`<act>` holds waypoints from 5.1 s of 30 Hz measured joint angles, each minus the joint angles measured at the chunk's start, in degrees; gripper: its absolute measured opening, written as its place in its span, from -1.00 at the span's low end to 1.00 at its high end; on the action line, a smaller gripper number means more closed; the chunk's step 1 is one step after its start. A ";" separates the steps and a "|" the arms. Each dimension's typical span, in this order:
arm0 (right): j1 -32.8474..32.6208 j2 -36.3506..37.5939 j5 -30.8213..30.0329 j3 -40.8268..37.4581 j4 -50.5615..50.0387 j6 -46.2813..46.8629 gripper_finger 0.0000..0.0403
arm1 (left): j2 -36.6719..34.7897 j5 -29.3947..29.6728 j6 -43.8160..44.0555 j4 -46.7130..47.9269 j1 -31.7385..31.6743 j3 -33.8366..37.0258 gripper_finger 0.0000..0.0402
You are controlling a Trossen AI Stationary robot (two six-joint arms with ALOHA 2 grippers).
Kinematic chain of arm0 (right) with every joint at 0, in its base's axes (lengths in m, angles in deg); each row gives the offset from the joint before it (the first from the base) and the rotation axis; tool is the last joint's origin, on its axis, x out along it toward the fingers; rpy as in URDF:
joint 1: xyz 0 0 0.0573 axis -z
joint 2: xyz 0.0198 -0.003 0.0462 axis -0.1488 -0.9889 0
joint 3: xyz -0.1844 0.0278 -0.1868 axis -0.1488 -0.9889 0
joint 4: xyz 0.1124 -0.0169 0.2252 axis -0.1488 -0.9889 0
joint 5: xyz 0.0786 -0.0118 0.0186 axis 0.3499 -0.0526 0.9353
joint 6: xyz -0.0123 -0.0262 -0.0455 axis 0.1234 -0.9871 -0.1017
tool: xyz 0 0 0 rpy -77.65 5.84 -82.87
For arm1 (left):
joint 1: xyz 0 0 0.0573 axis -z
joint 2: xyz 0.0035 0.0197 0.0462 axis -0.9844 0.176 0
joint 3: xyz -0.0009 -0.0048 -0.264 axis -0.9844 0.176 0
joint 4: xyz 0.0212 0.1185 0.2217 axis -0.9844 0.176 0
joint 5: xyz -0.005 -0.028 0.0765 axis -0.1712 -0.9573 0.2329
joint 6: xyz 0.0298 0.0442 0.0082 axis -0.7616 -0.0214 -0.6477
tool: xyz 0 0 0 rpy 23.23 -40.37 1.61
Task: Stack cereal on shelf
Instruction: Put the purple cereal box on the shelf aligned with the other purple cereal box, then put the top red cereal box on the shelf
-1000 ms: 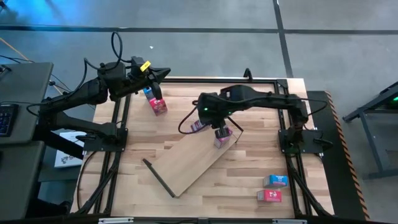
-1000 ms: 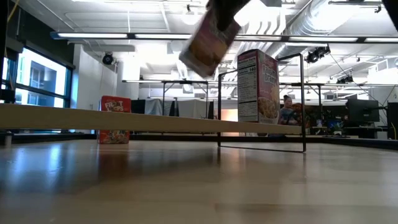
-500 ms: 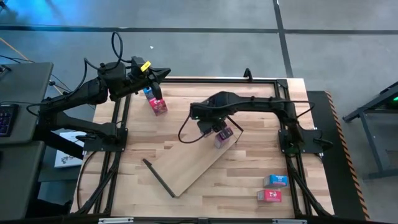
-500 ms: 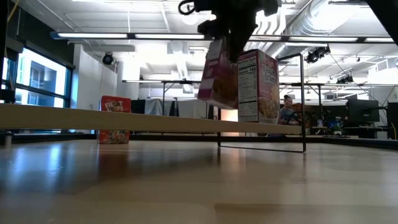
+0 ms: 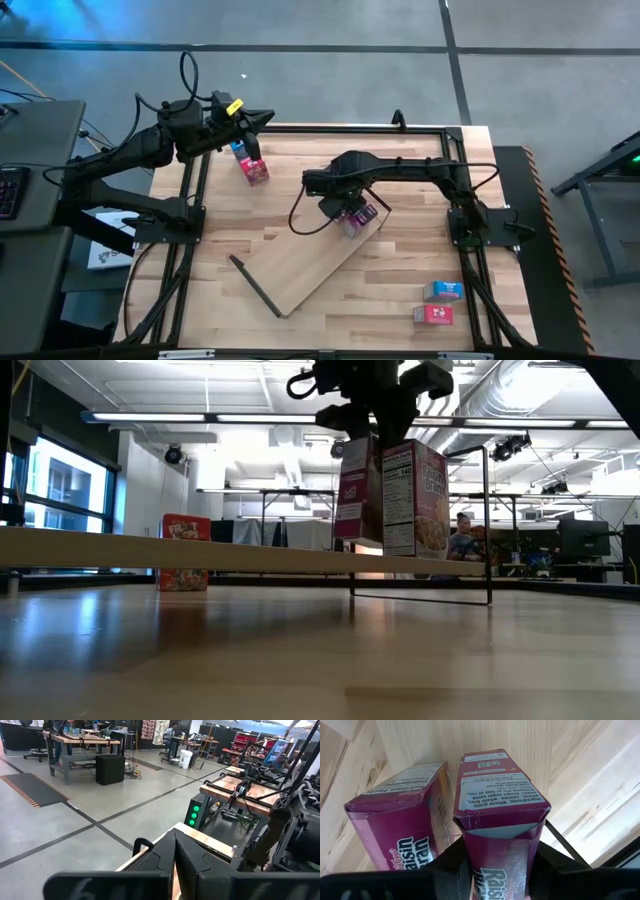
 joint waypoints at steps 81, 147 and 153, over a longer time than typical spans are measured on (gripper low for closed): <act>13.57 47.00 10.62 -42.75 39.75 44.55 0.08 | 0.02 2.12 -2.59 8.59 -0.02 -0.02 -0.99; 14.95 63.78 7.54 -61.24 56.09 46.94 0.08 | 34.64 -18.43 -16.63 48.08 -27.06 3.74 0.62; 14.95 63.78 7.54 -61.24 56.07 47.46 0.08 | 34.64 -18.43 -14.17 44.89 -26.97 5.94 0.62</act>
